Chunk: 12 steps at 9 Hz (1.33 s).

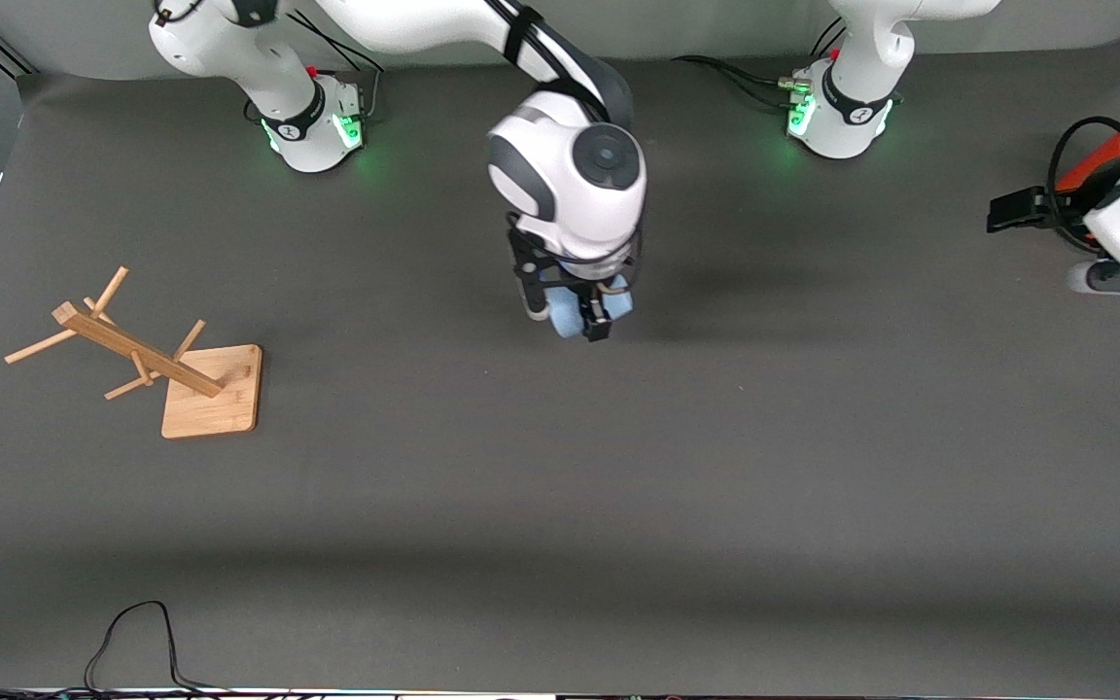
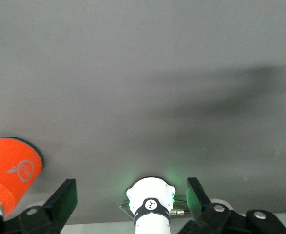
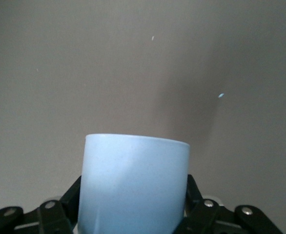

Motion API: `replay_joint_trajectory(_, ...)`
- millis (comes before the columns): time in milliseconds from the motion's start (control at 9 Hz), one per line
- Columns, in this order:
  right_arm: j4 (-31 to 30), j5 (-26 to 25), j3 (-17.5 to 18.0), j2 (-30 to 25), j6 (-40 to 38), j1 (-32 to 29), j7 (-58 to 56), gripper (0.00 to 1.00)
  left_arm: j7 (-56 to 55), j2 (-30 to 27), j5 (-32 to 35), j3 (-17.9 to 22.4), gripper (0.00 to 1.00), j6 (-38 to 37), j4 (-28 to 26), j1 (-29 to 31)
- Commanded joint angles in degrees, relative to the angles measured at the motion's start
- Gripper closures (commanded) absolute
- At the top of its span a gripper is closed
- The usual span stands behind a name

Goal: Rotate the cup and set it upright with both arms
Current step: 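Carry the cup to mid-table with the right gripper while the left gripper approaches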

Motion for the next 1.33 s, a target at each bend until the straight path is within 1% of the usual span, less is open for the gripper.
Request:
replay_joint_trajectory(0, 4.5, 0.5, -1.0, 6.6, 3.5, 1.9, 5.8, 0.41, -1.7, 1.8, -0.2, 0.1, 0.00, 2.0, 0.8, -5.1)
replay_joint_trajectory(222, 9.1, 0.0, -1.1, 14.5, 4.1, 3.6, 10.9, 0.41, -7.2, 5.2, -1.1, 0.0, 0.00, 5.3, 0.9, -9.8)
replay_joint_trajectory(333, 10.2, -1.5, -1.1, 16.5, 4.1, 3.8, 13.2, 0.41, -8.5, 6.9, -1.8, 0.0, 0.00, 7.4, 0.8, -10.9)
replay_joint_trajectory(444, 11.1, -1.9, -1.0, 18.0, 4.2, 3.9, 14.4, 0.41, -10.2, 8.9, -2.6, 0.0, 0.00, 9.8, 0.8, -11.3)
replay_joint_trajectory(778, 11.5, -2.6, -1.1, 20.9, 6.3, 5.0, 16.8, 0.41, -10.6, 15.0, -2.9, -0.1, 0.00, 17.3, 0.8, -12.0)
replay_joint_trajectory(889, 11.5, -2.6, -1.1, 21.1, 6.5, 5.0, 16.9, 0.34, -10.7, 17.1, -3.6, -0.1, 0.00, 19.5, 1.0, -12.0)
replay_joint_trajectory(1000, 11.5, -2.6, -1.1, 21.0, 6.7, 5.0, 16.9, 0.25, -10.7, 19.3, -5.2, -0.1, 0.00, 20.9, 1.5, -11.8)
replay_joint_trajectory(1111, 11.5, -2.6, -1.1, 21.0, 6.6, 5.0, 16.8, 0.05, -10.7, 21.0, -5.3, -0.1, 0.00, 22.0, 1.9, -11.8)
replay_joint_trajectory(1222, 11.5, -2.6, -1.1, 20.9, 6.7, 4.9, 16.5, 0.00, -10.7, 22.3, -5.2, -0.1, 0.00, 23.7, 1.8, -11.8)
